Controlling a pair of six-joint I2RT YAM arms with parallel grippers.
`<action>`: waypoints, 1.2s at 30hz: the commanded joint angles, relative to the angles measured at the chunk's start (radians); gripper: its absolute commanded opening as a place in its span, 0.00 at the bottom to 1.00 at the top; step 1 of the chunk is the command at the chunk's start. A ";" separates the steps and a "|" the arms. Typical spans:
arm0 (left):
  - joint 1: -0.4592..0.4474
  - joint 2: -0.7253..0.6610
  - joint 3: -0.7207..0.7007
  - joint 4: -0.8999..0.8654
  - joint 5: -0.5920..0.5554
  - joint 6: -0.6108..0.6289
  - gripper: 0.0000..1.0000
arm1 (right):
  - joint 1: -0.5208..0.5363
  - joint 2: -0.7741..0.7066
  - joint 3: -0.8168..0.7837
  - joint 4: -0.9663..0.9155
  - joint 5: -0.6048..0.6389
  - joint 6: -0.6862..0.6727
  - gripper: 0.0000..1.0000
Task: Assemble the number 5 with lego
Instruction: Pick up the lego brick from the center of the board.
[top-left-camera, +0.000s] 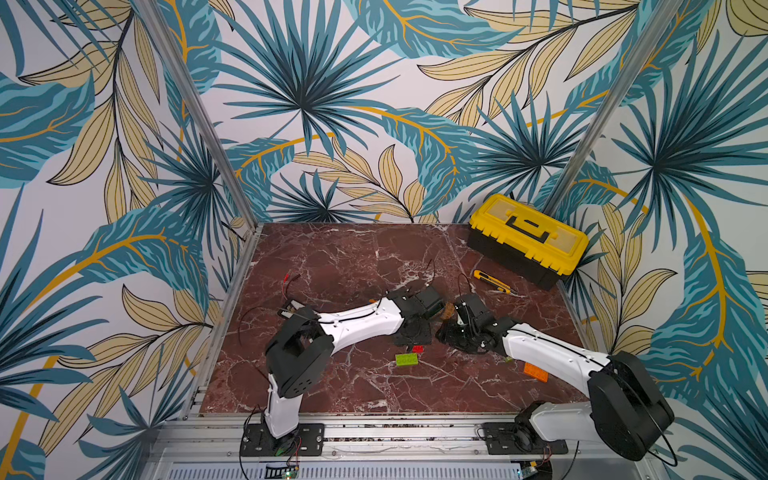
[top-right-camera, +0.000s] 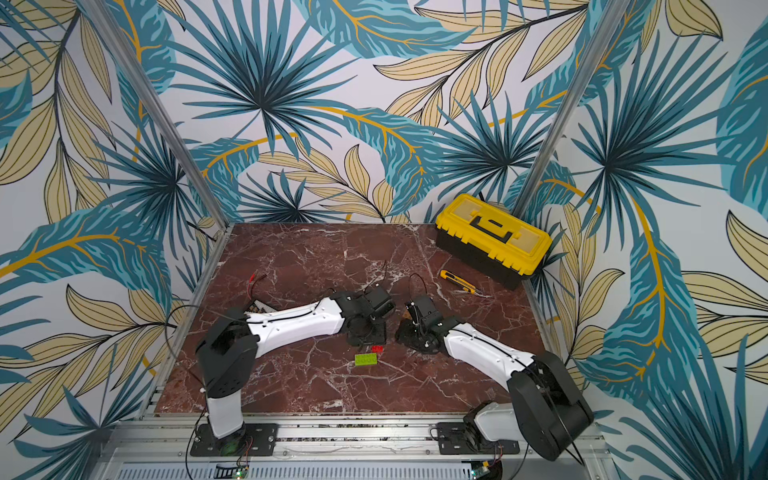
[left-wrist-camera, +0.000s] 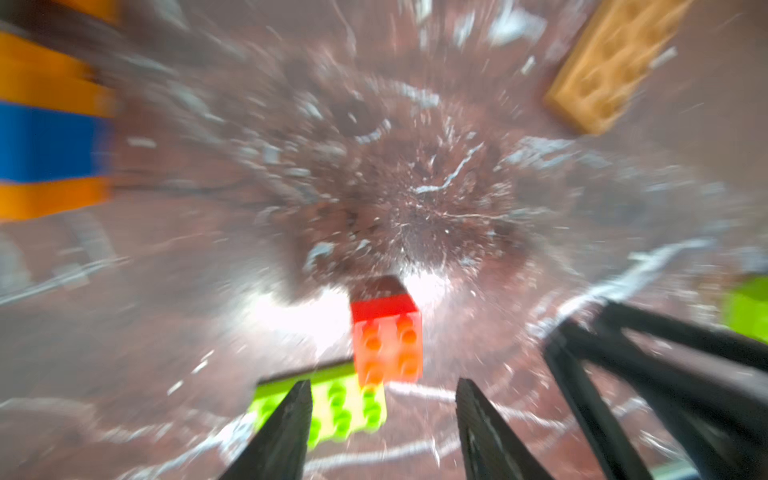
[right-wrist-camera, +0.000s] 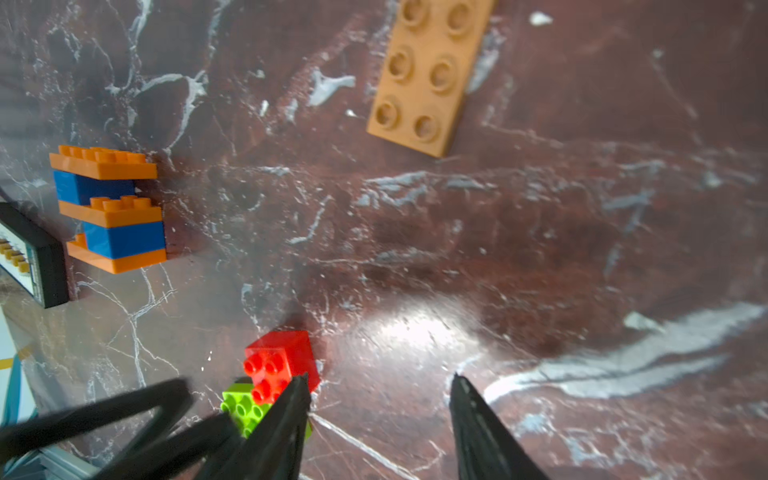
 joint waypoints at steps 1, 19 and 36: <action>0.023 -0.135 -0.132 0.052 -0.108 -0.057 0.58 | 0.042 0.053 0.057 -0.044 0.015 -0.016 0.56; 0.083 -0.476 -0.519 0.315 -0.125 -0.088 0.66 | 0.219 0.302 0.305 -0.228 0.142 -0.077 0.60; 0.092 -0.520 -0.561 0.296 -0.152 -0.121 0.68 | 0.256 0.392 0.395 -0.325 0.176 -0.109 0.48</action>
